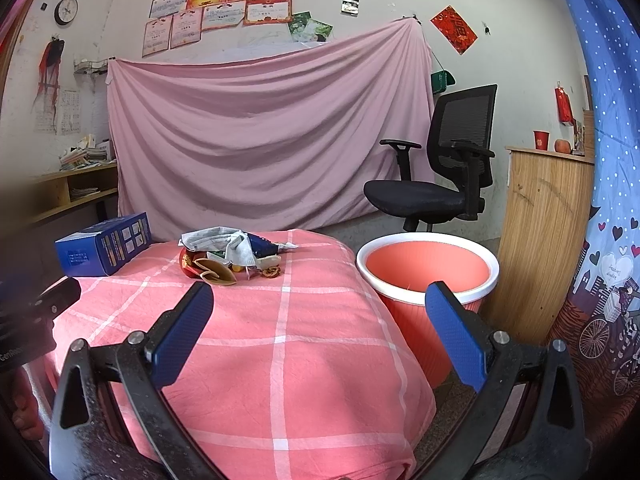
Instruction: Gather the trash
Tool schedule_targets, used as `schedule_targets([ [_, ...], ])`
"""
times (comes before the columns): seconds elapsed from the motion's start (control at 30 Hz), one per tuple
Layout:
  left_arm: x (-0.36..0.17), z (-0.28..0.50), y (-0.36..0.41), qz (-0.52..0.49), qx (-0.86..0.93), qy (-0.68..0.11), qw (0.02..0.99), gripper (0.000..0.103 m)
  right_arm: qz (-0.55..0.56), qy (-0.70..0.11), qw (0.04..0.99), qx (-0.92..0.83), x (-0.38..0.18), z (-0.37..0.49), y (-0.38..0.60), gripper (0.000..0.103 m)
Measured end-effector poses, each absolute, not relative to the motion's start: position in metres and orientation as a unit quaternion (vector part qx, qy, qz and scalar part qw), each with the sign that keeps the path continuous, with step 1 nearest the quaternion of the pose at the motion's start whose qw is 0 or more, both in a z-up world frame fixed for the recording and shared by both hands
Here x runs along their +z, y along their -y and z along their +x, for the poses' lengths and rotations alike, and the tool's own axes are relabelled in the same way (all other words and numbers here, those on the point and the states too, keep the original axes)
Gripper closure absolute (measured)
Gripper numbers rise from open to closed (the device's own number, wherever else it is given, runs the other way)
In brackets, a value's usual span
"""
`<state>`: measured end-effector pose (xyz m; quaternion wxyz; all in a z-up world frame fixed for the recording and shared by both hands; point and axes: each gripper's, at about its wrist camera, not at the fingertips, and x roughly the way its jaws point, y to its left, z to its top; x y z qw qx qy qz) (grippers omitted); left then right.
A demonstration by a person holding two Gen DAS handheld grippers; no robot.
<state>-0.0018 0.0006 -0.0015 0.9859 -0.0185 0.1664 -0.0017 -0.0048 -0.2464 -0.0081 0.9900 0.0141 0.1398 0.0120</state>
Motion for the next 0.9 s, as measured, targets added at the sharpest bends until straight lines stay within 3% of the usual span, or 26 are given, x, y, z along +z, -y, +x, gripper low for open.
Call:
schedule_targets([
  [0.37,0.007,0.006,-0.005,-0.034,-0.004,-0.158,0.987,0.001,0.015,-0.132,0.991,0.013,-0.002,-0.003,0.247,0.0],
  [0.9,0.038,0.072,0.011,-0.048,0.005,-0.108,0.993,0.001,-0.02,-0.041,0.999,0.028,0.035,0.049,0.254,0.0],
])
